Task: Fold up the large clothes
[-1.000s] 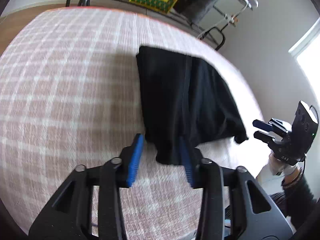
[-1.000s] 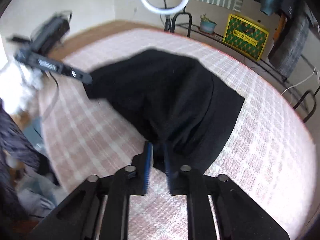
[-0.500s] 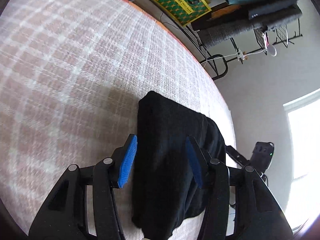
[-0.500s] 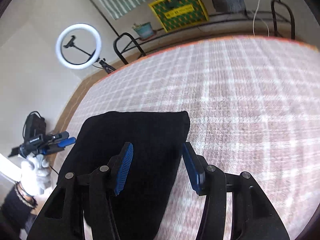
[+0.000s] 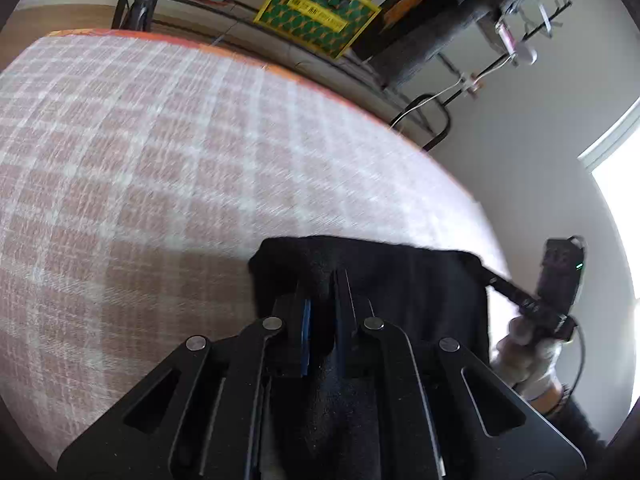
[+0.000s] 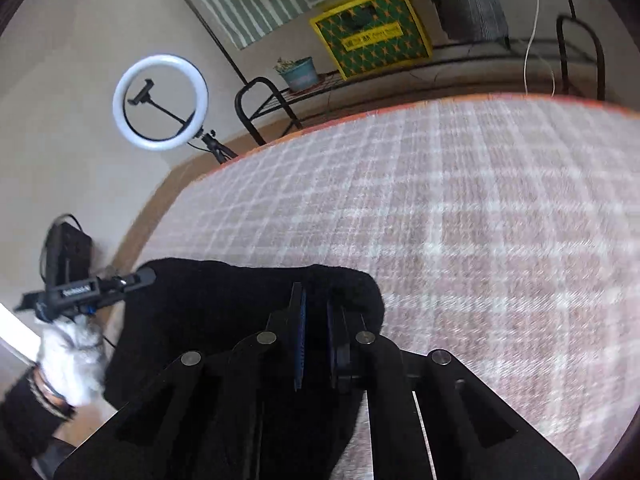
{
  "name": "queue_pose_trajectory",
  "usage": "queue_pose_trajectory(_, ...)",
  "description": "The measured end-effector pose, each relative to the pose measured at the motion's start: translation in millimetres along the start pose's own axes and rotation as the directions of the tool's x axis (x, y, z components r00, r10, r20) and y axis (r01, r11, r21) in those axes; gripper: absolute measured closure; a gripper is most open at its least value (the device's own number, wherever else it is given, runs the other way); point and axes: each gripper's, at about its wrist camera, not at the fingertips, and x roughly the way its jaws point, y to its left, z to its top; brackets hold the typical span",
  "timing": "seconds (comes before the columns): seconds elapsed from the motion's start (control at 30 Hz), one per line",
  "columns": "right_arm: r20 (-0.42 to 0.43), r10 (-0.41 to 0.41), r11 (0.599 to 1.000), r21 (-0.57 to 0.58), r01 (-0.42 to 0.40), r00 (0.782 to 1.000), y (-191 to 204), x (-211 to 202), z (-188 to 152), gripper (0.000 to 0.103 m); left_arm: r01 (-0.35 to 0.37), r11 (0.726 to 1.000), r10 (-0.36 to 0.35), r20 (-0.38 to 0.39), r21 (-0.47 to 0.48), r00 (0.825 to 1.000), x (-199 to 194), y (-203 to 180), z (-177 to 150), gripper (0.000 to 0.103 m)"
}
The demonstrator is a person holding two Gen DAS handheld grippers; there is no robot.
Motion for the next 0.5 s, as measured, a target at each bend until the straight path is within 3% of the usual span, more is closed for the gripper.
queue_pose_trajectory(0.17,-0.075,-0.128,0.99,-0.064,0.123,0.989,1,22,-17,0.094,-0.066,0.997,0.067,-0.007,0.036,0.998,9,-5,-4,0.094)
queue_pose_trajectory(0.27,-0.094,-0.165,0.983,-0.097,0.156,0.982,6,10,-11,0.087,-0.118,0.99,0.117,0.021,0.078,0.993,-11,-12,-2,0.09)
queue_pose_trajectory(0.33,-0.059,-0.203,0.972,-0.13,0.194,0.977,11,-10,-2,0.087,-0.135,0.987,0.13,0.062,0.09,0.99,-29,-19,-3,0.09)
queue_pose_trajectory(0.4,0.0,-0.184,0.97,-0.163,0.181,0.983,26,-34,6,0.087,-0.095,0.989,0.086,0.088,0.113,0.992,-40,-33,-4,0.09)
queue_pose_trajectory(0.5,0.047,-0.072,0.972,-0.223,0.081,0.996,58,-45,13,0.087,-0.02,0.988,0.007,0.08,0.153,0.997,-37,-60,-4,0.09)
